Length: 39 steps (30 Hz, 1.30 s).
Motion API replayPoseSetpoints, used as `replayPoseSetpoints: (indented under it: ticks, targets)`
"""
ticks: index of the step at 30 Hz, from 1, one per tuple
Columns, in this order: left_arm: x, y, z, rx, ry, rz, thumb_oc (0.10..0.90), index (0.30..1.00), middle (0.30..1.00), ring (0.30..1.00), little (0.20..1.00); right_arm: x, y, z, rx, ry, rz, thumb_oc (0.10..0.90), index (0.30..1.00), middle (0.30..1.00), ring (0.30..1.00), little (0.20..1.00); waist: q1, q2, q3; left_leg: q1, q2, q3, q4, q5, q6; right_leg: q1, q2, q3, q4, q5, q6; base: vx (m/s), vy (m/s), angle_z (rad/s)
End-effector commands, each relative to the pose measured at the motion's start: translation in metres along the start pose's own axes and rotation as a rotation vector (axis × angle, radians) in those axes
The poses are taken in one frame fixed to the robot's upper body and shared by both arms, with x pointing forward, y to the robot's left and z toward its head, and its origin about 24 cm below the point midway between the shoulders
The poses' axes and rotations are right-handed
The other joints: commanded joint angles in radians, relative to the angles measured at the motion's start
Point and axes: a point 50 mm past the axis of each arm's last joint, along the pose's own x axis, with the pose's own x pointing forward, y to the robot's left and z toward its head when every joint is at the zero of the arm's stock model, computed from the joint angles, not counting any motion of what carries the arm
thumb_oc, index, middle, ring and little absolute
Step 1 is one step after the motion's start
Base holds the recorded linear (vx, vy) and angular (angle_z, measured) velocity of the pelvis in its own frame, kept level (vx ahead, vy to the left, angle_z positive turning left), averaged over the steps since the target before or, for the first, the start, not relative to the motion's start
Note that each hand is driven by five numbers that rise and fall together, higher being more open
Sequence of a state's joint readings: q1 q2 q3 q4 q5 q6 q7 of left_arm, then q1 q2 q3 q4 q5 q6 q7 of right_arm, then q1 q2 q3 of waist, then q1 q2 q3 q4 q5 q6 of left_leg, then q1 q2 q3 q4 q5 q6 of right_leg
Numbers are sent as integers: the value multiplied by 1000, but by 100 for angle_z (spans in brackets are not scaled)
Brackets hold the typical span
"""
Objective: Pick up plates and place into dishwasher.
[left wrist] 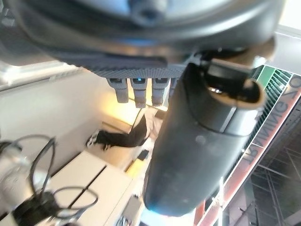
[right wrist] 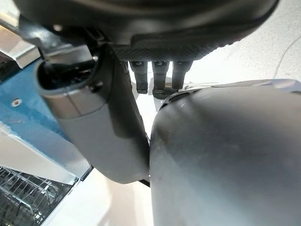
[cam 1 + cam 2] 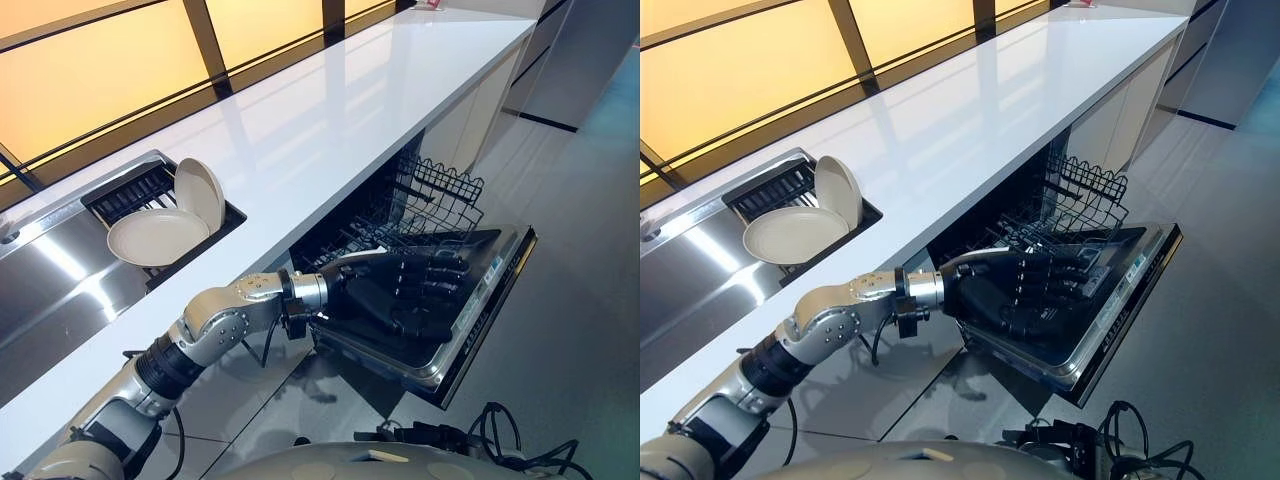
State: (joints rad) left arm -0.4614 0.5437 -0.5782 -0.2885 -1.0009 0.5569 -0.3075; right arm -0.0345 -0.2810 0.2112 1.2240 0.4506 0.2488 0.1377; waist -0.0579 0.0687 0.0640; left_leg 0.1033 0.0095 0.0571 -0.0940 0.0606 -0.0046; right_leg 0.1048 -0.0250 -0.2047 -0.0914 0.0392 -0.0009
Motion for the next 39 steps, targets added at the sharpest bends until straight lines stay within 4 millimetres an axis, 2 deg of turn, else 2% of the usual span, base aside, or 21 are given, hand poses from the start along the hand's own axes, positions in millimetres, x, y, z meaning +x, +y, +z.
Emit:
replayPoseSetpoints:
  ticks: [1, 11, 14, 15, 16, 18, 19, 24, 27, 29, 30, 34, 39]
  targets:
    - [-4, -17, 84, 209, -330, -36, 800, 900, 900, 900, 900, 3, 9, -30, -25, 121, 35, 800, 900, 900, 900, 900, 12, -32, -16, 2, 2, 12, 7, -62, -18, 8, -73, 13, 4, 11, 113, 7, -33, 3]
    - [-52, -4, 170, 421, -693, 284, 800, 900, 900, 900, 900, 3, 7, -38, -13, 145, 43, 800, 900, 900, 900, 900, 29, -40, -30, 6, 1, 8, 7, -64, -25, 18, -74, -20, 4, 2, 109, 16, -32, 6]
    - [-74, 6, 194, 528, -793, 501, 800, 900, 900, 900, 900, 3, 8, -38, -8, 148, 43, 800, 900, 900, 900, 900, 33, -40, -33, 8, 1, 8, 7, -66, -27, 21, -73, -27, 4, -2, 107, 8, -32, 4]
    - [-88, 12, 206, 578, -821, 621, 800, 900, 900, 900, 900, 3, 8, -40, -3, 151, 42, 800, 900, 900, 900, 900, 35, -39, -36, 9, 1, 8, 7, -68, -29, 23, -72, -30, 4, -6, 107, 0, 0, 0]
    - [-90, 13, 208, 583, -825, 638, 800, 900, 900, 900, 900, 3, 8, -40, -2, 150, 42, 800, 900, 900, 900, 900, 35, -39, -36, 10, 1, 8, 7, -68, -29, 24, -72, -31, 4, -6, 106, 0, 0, 0]
    - [-110, 28, 221, 627, -833, 825, 800, 900, 900, 900, 900, 2, 5, -40, -6, 151, 39, 800, 900, 900, 900, 900, 36, -36, -37, 12, 0, 10, 7, -71, -32, 25, -70, -32, 4, -10, 106, 0, 0, 0]
    - [-129, 41, 230, 665, -807, 976, 800, 900, 900, 900, 900, 2, 3, -41, -11, 154, 33, 800, 900, 900, 900, 900, 36, -31, -40, 14, -1, 12, 7, -72, -33, 27, -67, -31, 4, -13, 105, 0, 0, 0]
    - [-185, 72, 254, 759, -636, 1326, 800, 900, 900, 900, 900, 0, -5, -42, -36, 156, 15, 800, 900, 900, 900, 900, 32, -18, -45, 15, -3, 15, 7, -75, -38, 28, -60, -24, 4, -20, 105, 2, 7, 0]
    - [-214, 75, 268, 947, -516, 1479, 800, 900, 900, 900, 900, -1, -9, -44, -43, 160, 5, 800, 900, 900, 900, 900, 29, -10, -48, 14, -4, 21, 7, -75, -40, 26, -58, -20, 4, -21, 108, 3, 11, 0]
    - [-236, 74, 278, 1108, -352, 1579, 800, 900, 900, 900, 900, -2, -14, -45, -39, 162, -5, 800, 900, 900, 900, 900, 26, -3, -50, 13, -5, 24, 7, -75, -41, 24, -58, -16, 4, -20, 111, 21, 46, 0]
    - [-251, 74, 283, 1190, -212, 1635, 800, 900, 900, 900, 900, -2, -17, -46, -33, 164, -14, 800, 900, 900, 900, 900, 23, 2, -51, 12, -6, 28, 7, -74, -43, 22, -58, -14, 4, -18, 114, 31, 52, 2]
    - [-275, 74, 289, 1268, 23, 1694, 800, 900, 900, 900, 900, -4, -21, -47, -33, 168, -30, 800, 900, 900, 900, 900, 17, 9, -49, 13, -9, 35, 7, -72, -45, 18, -58, -4, 4, -12, 121, 43, 68, 4]
    - [-292, 74, 290, 1280, 144, 1726, 800, 900, 900, 900, 900, -5, -27, -47, -44, 173, -52, 800, 900, 900, 900, 900, 11, 13, -44, 14, -9, 46, 7, -70, -48, 13, -63, 1, 4, -5, 128, 70, 90, 3]
